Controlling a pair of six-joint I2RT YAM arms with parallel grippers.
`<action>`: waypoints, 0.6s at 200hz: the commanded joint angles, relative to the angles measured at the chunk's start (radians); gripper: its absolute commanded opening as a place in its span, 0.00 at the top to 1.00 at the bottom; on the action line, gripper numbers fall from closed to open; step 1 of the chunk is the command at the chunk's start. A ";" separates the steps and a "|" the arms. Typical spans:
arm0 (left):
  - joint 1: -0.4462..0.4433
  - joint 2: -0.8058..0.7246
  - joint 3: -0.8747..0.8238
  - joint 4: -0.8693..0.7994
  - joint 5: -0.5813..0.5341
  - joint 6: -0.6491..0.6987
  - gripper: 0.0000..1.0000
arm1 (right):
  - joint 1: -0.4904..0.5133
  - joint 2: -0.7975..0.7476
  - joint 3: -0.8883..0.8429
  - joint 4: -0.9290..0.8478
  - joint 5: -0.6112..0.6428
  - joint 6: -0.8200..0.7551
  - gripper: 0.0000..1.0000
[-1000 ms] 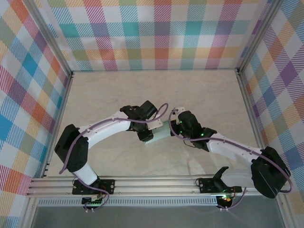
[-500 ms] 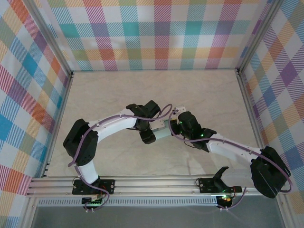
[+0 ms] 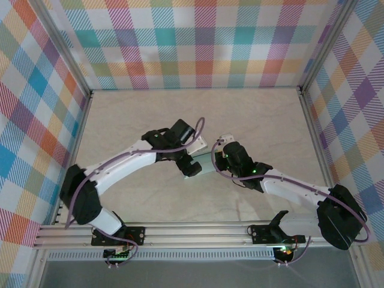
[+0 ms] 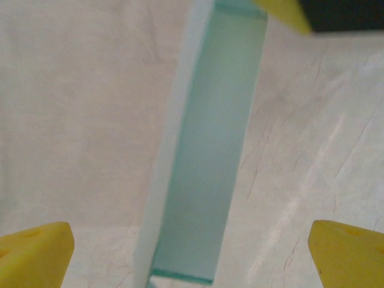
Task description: Fold the paper box
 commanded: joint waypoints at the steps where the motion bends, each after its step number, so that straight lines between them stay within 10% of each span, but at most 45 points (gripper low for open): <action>1: -0.010 -0.083 -0.047 0.032 -0.118 -0.168 0.00 | 0.007 0.001 0.018 -0.122 0.017 0.009 1.00; 32: -0.019 -0.197 -0.152 0.058 -0.239 -0.329 0.03 | 0.007 0.016 0.038 -0.135 0.010 0.045 1.00; 84: -0.006 -0.335 -0.306 0.131 -0.177 -0.501 0.46 | 0.015 0.032 0.064 -0.181 0.000 0.073 1.00; 120: 0.000 -0.269 -0.250 0.114 -0.139 -0.571 0.53 | 0.022 0.028 0.068 -0.202 0.001 0.086 1.00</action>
